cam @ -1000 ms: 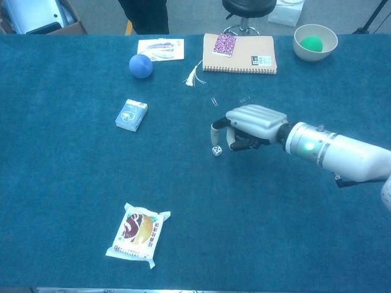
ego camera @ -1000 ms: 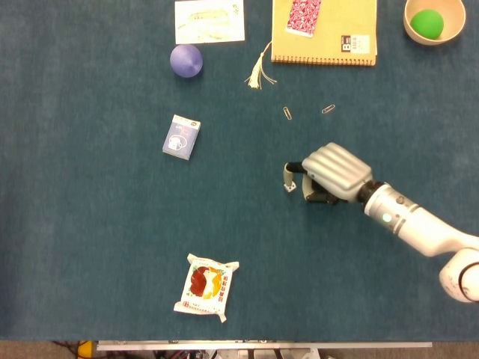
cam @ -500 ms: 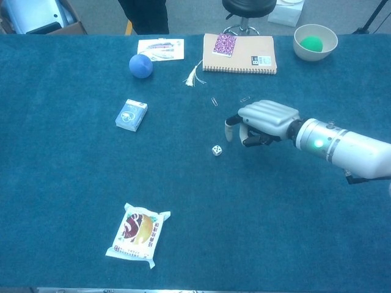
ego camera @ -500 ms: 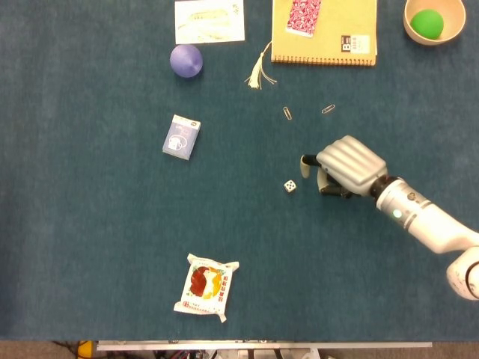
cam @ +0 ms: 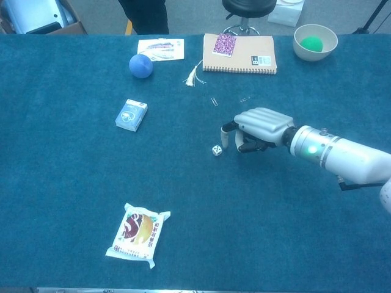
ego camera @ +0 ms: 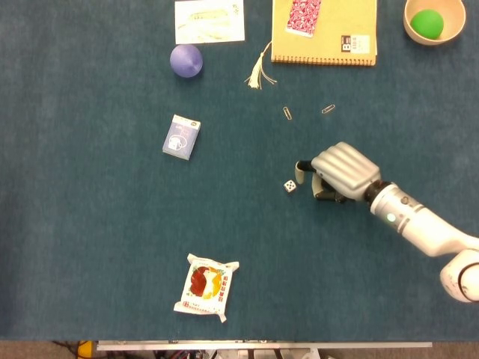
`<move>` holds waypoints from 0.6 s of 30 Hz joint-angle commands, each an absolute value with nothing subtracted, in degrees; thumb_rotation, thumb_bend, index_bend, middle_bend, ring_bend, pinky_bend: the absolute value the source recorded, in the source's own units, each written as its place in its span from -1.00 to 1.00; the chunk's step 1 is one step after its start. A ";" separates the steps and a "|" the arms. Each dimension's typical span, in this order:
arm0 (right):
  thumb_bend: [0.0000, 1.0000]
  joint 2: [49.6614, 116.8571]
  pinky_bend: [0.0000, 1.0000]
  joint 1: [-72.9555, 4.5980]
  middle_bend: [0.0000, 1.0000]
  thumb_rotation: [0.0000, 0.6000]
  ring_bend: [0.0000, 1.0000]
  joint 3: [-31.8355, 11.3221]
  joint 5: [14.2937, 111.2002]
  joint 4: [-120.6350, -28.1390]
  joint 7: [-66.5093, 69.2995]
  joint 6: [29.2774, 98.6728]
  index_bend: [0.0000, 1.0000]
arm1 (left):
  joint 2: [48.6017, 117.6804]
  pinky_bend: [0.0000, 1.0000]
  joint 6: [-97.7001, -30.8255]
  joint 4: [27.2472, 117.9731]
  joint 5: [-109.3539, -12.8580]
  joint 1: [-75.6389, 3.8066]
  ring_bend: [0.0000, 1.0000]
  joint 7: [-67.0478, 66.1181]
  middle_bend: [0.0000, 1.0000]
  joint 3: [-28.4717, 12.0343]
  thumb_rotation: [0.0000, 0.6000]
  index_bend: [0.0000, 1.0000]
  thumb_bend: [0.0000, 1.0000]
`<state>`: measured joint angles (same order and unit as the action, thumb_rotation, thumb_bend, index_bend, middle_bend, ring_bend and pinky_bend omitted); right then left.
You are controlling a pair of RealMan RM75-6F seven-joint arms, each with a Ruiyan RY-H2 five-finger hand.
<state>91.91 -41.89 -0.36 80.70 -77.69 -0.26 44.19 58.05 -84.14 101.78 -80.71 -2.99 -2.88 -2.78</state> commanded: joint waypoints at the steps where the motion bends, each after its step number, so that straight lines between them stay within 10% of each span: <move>1: 1.00 92.23 1.00 -41.83 1.00 0.17 1.00 -0.19 81.27 -77.28 0.54 44.37 -0.14 | 58.04 -0.12 -84.15 101.79 -80.75 -2.98 -0.44 -2.89 -0.13 -2.75 1.00 -0.04 -1.00; 18: 1.00 94.03 1.00 -41.61 1.00 0.17 1.00 0.83 85.91 -74.10 7.37 46.83 -0.14 | 57.86 -0.12 -84.28 101.97 -80.75 -2.94 -0.44 -2.59 -0.13 -2.83 1.00 -0.04 -1.00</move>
